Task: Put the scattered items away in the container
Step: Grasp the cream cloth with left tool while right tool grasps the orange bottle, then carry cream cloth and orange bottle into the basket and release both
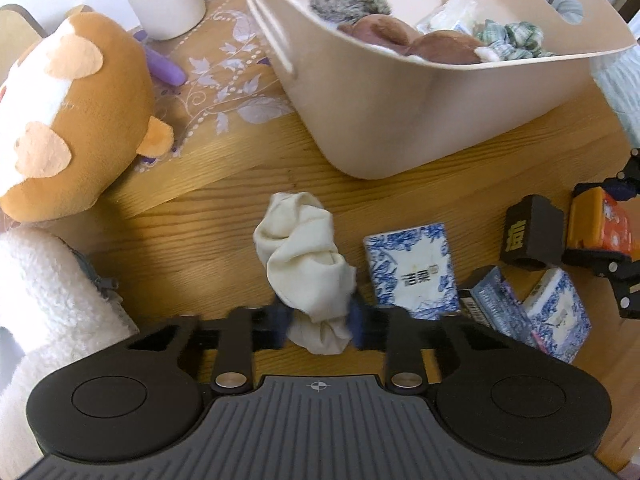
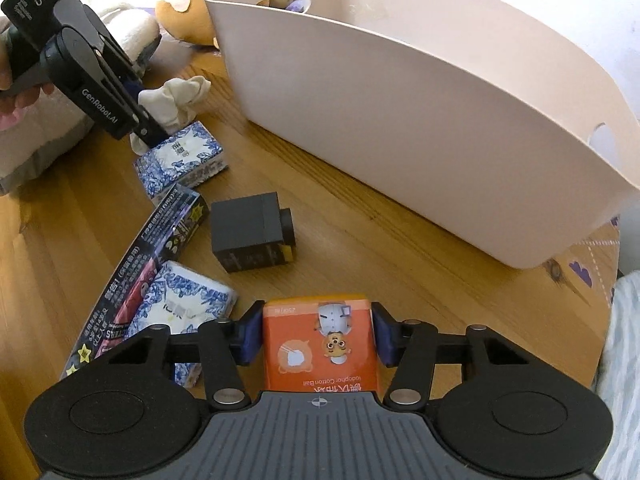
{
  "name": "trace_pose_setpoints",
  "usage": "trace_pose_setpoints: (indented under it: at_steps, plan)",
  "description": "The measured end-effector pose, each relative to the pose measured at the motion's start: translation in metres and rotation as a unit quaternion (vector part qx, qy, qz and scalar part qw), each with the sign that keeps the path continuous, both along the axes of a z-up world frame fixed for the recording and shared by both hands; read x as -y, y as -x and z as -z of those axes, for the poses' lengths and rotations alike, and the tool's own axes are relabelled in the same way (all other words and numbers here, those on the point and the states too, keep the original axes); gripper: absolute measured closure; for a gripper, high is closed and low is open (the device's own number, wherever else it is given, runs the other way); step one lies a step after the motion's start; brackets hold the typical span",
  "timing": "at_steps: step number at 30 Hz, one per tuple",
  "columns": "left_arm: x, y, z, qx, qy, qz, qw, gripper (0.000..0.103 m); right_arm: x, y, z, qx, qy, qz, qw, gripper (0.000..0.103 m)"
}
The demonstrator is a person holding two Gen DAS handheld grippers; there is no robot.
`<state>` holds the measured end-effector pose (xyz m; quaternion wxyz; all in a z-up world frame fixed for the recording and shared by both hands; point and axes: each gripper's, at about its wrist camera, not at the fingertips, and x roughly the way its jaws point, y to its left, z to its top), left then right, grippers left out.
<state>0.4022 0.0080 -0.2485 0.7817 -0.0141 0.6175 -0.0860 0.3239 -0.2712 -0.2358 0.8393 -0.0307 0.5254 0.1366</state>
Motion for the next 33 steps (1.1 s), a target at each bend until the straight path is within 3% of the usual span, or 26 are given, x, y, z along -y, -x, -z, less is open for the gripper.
trace_pose_setpoints:
  at_steps: [13,26,33]
  plan:
    - [0.005,0.022,-0.018,0.025,0.003,-0.022,0.9995,0.088,0.012,0.028,-0.021,0.014,-0.001,0.055,0.998,0.053]
    - [0.01,0.043,-0.078,0.099,0.015,-0.026,0.9946,0.088,0.025,0.052,-0.063,0.058,-0.007,0.097,0.994,0.053]
    - [0.008,0.043,-0.116,0.146,0.017,-0.024,0.9888,0.088,0.036,0.051,-0.097,0.093,0.003,0.089,0.992,0.053]
